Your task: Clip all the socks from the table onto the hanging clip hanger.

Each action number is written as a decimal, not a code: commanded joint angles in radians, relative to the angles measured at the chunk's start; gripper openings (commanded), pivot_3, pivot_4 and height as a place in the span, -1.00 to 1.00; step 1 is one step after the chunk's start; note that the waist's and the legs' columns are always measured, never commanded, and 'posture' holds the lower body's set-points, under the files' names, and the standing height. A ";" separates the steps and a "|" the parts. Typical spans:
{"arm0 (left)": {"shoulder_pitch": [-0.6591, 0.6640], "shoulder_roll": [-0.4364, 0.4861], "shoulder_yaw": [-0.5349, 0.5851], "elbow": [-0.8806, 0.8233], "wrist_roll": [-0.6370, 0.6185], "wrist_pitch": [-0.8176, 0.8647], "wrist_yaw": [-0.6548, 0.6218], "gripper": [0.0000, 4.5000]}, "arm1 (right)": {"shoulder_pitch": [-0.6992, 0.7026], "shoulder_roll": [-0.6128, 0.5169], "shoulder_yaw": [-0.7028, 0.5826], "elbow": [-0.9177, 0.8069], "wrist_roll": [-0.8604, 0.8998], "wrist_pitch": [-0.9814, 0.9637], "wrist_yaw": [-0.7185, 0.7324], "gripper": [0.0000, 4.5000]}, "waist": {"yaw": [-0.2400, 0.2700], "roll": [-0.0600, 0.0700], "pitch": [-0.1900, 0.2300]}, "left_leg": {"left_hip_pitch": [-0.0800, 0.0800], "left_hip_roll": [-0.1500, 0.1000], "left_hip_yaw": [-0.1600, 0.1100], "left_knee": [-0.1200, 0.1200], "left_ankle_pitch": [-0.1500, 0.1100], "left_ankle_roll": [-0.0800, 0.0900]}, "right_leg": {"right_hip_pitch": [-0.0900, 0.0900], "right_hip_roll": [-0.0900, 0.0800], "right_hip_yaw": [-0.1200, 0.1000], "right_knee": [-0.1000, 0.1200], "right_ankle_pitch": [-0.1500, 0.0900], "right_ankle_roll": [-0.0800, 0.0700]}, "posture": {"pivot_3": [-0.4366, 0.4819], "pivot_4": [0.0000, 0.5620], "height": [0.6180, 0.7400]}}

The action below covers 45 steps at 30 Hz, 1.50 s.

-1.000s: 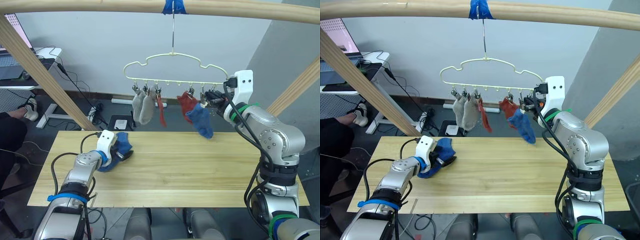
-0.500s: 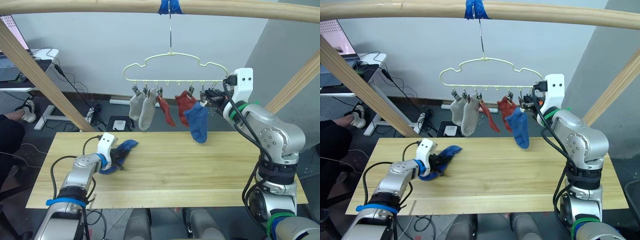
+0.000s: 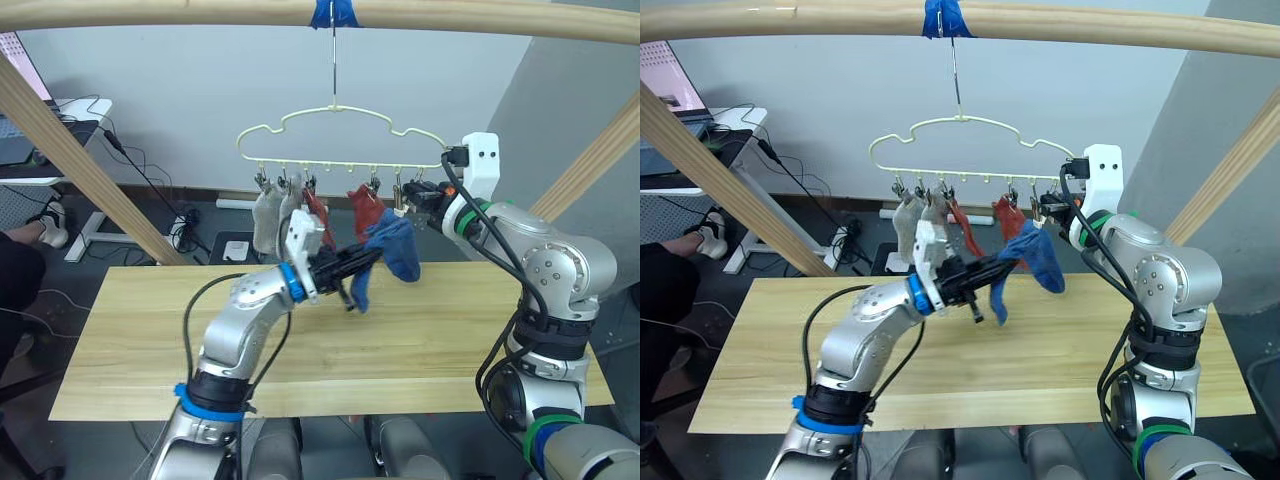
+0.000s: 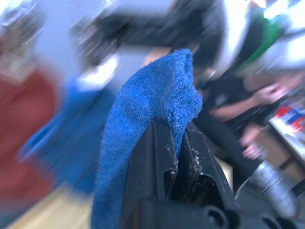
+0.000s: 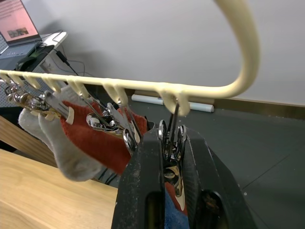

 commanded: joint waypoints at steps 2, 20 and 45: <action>-0.012 -0.033 -0.050 0.016 0.045 -0.060 0.038 -1.00 | -0.013 0.013 -0.021 -0.053 0.016 0.015 -0.015 -0.93 | 0.000 0.000 0.000 | 0.000 0.000 0.000 0.000 0.000 0.000 | 0.000 0.000 0.000 0.000 0.000 0.000 | -0.26 -0.23 1.00; 0.020 -0.108 -0.064 0.034 0.085 -0.118 0.162 -1.00 | -0.013 0.046 -0.028 -0.077 0.013 0.037 -0.033 -0.93 | 0.001 0.000 0.000 | 0.000 0.000 0.000 0.000 0.000 0.000 | 0.000 0.000 0.000 -0.001 0.000 0.000 | -0.27 -0.25 1.00; 0.068 -0.087 -0.102 -0.038 0.081 -0.060 0.192 -1.00 | 0.031 0.008 0.013 -0.068 -0.031 -0.050 -0.033 -0.93 | 0.001 0.000 0.000 | 0.000 -0.001 0.001 0.000 0.000 0.000 | 0.000 0.000 0.001 -0.001 0.000 0.000 | -0.26 -0.23 1.00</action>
